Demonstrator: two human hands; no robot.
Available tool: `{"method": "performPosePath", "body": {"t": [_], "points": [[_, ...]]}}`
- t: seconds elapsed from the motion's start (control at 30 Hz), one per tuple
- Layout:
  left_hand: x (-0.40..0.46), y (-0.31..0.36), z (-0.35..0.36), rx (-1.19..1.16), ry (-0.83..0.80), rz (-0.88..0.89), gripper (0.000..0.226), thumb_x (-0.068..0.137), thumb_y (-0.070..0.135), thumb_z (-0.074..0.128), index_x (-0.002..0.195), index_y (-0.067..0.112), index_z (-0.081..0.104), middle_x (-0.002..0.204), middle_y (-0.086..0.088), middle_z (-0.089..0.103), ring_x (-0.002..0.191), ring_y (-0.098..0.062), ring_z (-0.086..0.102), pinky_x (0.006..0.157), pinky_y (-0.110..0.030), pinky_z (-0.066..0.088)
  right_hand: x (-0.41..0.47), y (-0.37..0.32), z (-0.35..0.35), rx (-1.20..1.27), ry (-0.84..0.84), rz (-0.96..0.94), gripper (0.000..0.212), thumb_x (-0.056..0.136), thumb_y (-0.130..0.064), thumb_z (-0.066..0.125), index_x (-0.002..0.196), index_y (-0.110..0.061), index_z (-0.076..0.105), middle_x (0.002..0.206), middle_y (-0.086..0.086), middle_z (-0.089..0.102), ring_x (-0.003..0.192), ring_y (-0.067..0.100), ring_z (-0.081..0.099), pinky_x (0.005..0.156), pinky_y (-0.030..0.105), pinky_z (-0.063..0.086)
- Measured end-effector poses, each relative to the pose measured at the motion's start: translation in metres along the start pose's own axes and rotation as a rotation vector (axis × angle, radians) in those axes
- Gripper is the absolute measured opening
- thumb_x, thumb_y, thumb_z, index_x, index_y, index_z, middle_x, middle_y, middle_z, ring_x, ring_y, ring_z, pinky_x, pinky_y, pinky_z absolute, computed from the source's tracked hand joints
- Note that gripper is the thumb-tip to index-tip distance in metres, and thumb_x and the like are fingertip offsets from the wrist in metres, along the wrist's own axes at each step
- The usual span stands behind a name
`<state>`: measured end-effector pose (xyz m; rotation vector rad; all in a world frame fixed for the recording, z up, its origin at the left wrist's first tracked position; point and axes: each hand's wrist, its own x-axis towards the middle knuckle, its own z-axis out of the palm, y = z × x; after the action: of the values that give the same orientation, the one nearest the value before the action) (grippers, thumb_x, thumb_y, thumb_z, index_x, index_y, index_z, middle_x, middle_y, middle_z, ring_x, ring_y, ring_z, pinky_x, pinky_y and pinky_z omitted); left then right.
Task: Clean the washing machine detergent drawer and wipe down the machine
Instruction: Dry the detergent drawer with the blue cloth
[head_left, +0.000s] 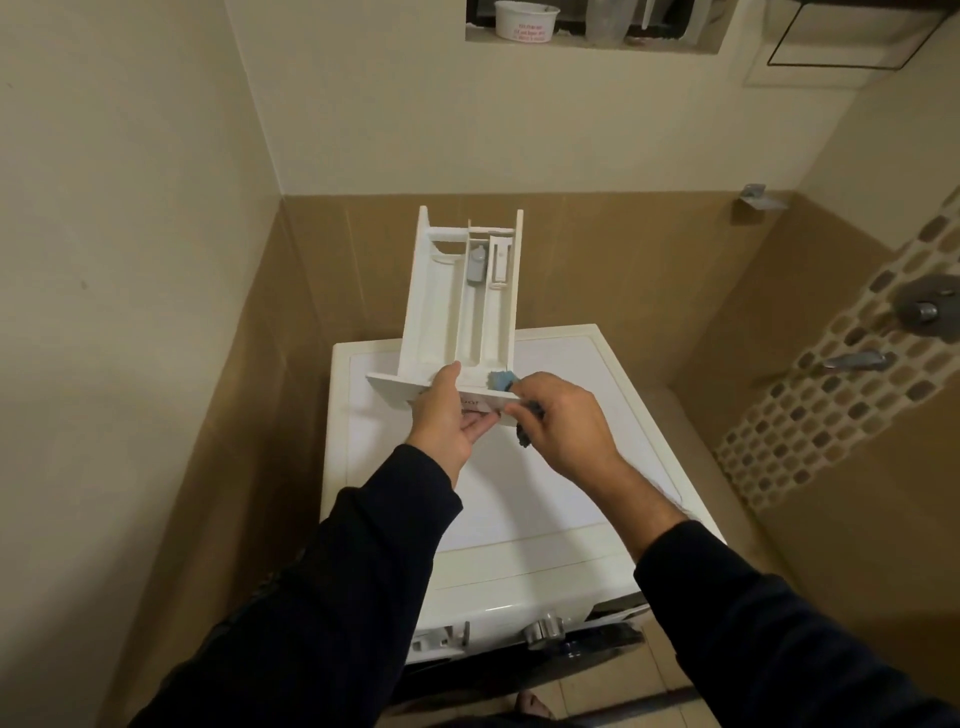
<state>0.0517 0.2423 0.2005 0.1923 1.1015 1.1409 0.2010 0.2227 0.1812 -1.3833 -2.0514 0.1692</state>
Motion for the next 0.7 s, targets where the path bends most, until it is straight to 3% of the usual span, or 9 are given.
{"method": "performPosePath", "body": {"t": [0.13, 0.3, 0.43, 0.5, 0.57, 0.63, 0.7], "points": [[0.008, -0.002, -0.004, 0.008, 0.015, 0.014, 0.041, 0.094, 0.026, 0.062, 0.129, 0.008, 0.051, 0.115, -0.019, 0.062, 0.103, -0.032, 0.066, 0.090, -0.052, 0.055, -0.003, -0.004, -0.005, 0.229, -0.027, 0.200, 0.013, 0.089, -0.018, 0.069, 0.102, -0.019, 0.069, 0.093, -0.006, 0.068, 0.064, 0.014, 0.068, 0.067, 0.034, 0.058], [0.017, -0.013, -0.013, -0.026, 0.070, 0.029, 0.035, 0.093, 0.023, 0.065, 0.124, 0.011, 0.054, 0.102, -0.011, 0.060, 0.098, -0.026, 0.064, 0.075, -0.044, 0.061, 0.009, -0.020, -0.019, 0.759, 0.288, 0.601, 0.030, 0.087, -0.028, 0.065, 0.115, -0.020, 0.062, 0.103, -0.001, 0.065, 0.093, 0.022, 0.068, 0.073, 0.047, 0.060], [0.017, -0.034, -0.015, -0.035, 0.061, 0.007, 0.034, 0.093, 0.023, 0.066, 0.120, 0.006, 0.055, 0.091, -0.013, 0.060, 0.082, -0.026, 0.063, 0.071, -0.045, 0.062, 0.030, -0.043, -0.025, 1.019, 0.206, 0.590, 0.056, 0.079, -0.024, 0.056, 0.133, -0.014, 0.047, 0.118, -0.003, 0.058, 0.107, 0.010, 0.059, 0.085, 0.026, 0.052], [0.016, -0.039, -0.014, -0.022, 0.045, 0.017, 0.032, 0.094, 0.026, 0.065, 0.119, 0.007, 0.059, 0.093, -0.011, 0.067, 0.085, -0.024, 0.066, 0.066, -0.041, 0.061, 0.034, -0.051, -0.020, 0.864, 0.088, 0.440, 0.059, 0.078, -0.016, 0.058, 0.135, -0.019, 0.043, 0.124, -0.003, 0.055, 0.112, 0.012, 0.058, 0.092, 0.029, 0.054], [0.015, -0.041, -0.014, -0.003, 0.050, 0.044, 0.030, 0.095, 0.029, 0.062, 0.118, 0.009, 0.063, 0.105, -0.011, 0.072, 0.092, -0.025, 0.069, 0.065, -0.039, 0.061, 0.030, -0.050, -0.010, 0.548, -0.116, 0.264, 0.059, 0.082, -0.008, 0.061, 0.138, -0.014, 0.043, 0.121, 0.002, 0.052, 0.110, 0.018, 0.057, 0.090, 0.029, 0.053], [0.013, -0.040, -0.016, -0.027, 0.070, 0.084, 0.032, 0.096, 0.029, 0.062, 0.121, 0.010, 0.064, 0.111, -0.012, 0.072, 0.093, -0.026, 0.071, 0.065, -0.037, 0.060, 0.022, -0.044, -0.003, 0.314, -0.350, 0.153, 0.059, 0.085, -0.011, 0.063, 0.140, -0.012, 0.042, 0.123, 0.006, 0.055, 0.110, 0.022, 0.057, 0.087, 0.027, 0.051], [0.010, -0.040, -0.019, -0.066, 0.088, 0.114, 0.039, 0.091, 0.033, 0.067, 0.123, 0.011, 0.064, 0.117, -0.012, 0.071, 0.098, -0.025, 0.071, 0.073, -0.038, 0.059, 0.015, -0.035, 0.002, 0.244, -0.472, 0.071, 0.064, 0.081, -0.023, 0.070, 0.139, -0.021, 0.045, 0.122, 0.000, 0.059, 0.107, 0.018, 0.058, 0.090, 0.034, 0.053]]}}
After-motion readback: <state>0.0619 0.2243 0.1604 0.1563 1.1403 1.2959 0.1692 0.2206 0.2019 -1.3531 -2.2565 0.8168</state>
